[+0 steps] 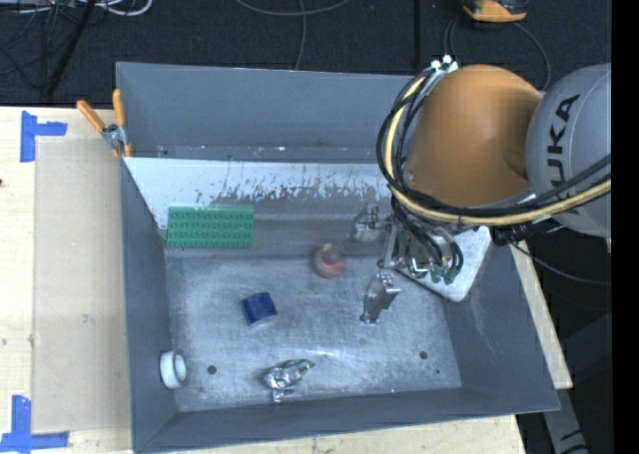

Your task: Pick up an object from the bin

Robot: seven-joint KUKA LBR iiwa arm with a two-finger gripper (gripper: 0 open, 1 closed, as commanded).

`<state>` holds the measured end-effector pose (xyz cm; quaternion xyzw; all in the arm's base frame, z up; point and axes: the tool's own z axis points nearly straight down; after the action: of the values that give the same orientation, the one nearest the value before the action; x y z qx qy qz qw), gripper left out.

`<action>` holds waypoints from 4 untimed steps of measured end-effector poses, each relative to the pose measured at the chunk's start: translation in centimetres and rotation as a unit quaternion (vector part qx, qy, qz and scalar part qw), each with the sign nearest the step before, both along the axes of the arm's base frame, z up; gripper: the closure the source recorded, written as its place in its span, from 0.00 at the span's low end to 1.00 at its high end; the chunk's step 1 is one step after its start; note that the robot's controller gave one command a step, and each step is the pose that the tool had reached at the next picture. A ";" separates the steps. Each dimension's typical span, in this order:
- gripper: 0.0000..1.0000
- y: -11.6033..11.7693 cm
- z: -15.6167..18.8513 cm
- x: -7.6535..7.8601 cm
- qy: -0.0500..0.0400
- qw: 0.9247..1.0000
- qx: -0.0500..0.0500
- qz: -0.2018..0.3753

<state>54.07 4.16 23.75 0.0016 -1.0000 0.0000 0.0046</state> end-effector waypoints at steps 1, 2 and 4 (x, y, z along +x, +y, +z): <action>0.00 1.1 -7.6 6.2 -0.003 0.991 -0.001 -0.132; 0.00 -2.6 -16.6 6.9 -0.010 0.991 0.001 -0.130; 0.00 1.7 -16.3 6.8 -0.003 0.994 0.000 -0.111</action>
Offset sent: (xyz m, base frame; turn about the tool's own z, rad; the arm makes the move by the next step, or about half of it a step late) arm 0.0631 0.0109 -0.0732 0.2650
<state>60.85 5.83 7.50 -0.1099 -0.9939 -0.0007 0.0020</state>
